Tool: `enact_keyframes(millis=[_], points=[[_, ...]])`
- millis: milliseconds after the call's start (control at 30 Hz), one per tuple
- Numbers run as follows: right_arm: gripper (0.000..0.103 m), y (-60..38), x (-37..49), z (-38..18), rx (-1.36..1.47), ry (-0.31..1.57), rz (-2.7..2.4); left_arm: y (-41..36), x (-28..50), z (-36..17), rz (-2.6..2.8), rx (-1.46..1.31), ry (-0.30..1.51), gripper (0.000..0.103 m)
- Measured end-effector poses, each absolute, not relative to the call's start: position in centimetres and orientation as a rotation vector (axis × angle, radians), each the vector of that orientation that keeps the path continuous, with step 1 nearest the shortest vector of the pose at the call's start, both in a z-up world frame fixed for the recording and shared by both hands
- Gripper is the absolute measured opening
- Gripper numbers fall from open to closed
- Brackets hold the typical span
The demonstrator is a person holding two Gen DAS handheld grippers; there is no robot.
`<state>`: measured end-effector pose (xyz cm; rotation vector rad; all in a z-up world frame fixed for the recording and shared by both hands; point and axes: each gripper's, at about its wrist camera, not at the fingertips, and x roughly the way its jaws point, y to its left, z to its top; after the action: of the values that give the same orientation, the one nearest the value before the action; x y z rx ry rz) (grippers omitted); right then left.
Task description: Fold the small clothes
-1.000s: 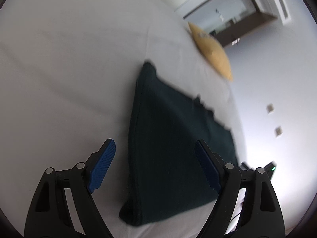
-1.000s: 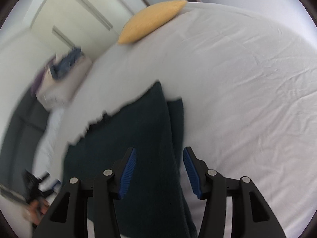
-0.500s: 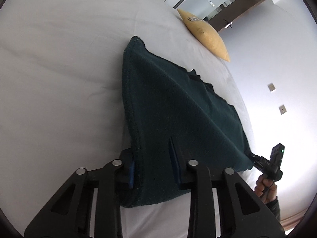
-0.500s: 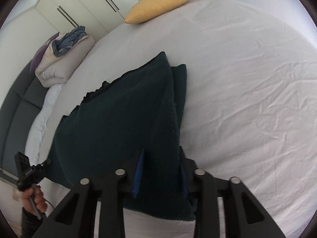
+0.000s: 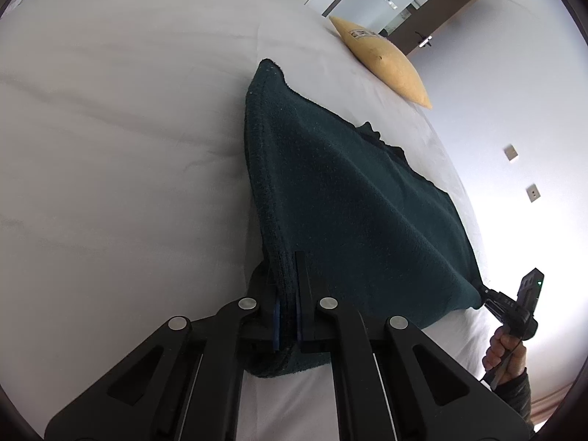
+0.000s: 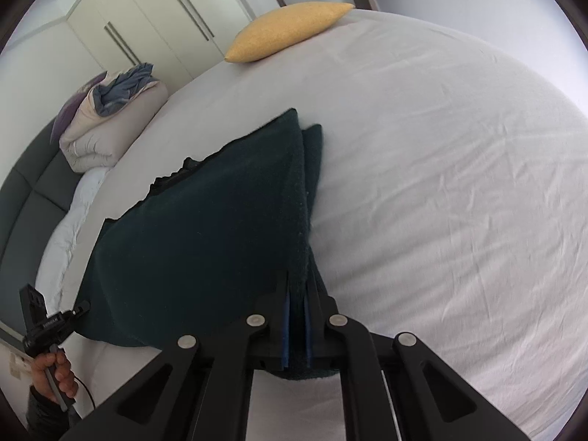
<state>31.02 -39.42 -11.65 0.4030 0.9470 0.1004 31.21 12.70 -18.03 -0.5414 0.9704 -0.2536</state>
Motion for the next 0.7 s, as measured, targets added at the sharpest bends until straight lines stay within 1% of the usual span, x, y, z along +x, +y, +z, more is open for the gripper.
enact_keyframes(millis=[233, 433, 700], points=[[0.006, -41.2, 29.1, -12.8, 0.502, 0.938, 0.079, 13.2, 29.7, -19.3, -0.246, -0.556, 0.985, 0.003], [0.006, -41.6, 28.3, -13.7, 0.523, 0.937, 0.076, 13.4, 30.1, -20.2, -0.251, -0.579, 1.002, 0.003], [0.006, -41.1, 29.3, -13.5, 0.507, 0.942, 0.067, 13.5, 28.9, -19.8, -0.237, -0.59, 0.984, 0.003]])
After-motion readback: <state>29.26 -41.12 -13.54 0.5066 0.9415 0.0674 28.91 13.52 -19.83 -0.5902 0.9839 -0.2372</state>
